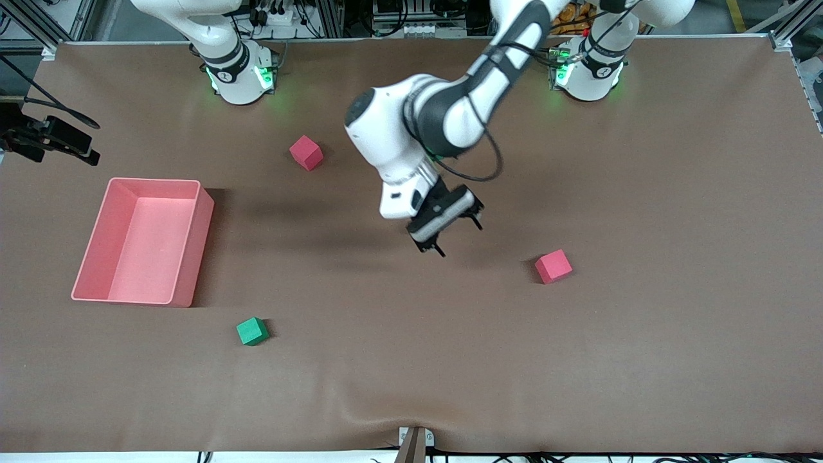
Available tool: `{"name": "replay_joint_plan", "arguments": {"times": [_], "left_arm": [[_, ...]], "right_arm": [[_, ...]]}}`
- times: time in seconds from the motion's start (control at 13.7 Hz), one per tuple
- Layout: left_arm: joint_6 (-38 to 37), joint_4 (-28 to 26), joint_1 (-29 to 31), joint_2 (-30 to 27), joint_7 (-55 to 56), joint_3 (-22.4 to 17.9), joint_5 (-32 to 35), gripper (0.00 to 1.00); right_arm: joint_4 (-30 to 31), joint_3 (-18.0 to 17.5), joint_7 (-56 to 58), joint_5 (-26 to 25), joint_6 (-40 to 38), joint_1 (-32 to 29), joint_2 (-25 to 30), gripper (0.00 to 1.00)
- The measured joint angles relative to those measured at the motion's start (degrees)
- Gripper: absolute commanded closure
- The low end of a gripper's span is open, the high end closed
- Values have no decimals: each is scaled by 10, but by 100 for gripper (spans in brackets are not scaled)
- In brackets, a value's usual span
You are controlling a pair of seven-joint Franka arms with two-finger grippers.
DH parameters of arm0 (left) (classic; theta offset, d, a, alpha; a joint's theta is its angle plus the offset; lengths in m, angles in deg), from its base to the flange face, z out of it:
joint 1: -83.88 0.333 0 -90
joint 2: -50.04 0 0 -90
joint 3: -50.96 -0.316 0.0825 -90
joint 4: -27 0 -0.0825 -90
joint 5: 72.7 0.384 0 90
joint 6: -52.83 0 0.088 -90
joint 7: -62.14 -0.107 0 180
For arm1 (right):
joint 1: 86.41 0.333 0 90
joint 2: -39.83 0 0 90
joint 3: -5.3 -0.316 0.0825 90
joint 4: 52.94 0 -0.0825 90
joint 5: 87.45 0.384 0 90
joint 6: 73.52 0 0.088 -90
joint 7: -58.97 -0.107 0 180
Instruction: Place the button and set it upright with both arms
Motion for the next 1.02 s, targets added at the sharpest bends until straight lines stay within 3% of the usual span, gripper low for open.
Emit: {"name": "replay_joint_plan", "arguments": {"times": [0.51, 1.02], "left_arm": [[32, 1, 121, -57, -226, 13, -86, 0], [28, 0, 368, -110, -373, 189, -178, 0]], "right_arm": [[0, 0, 0, 0, 0, 0, 0, 0], [0, -1, 0, 0, -3, 0, -1, 0]]}}
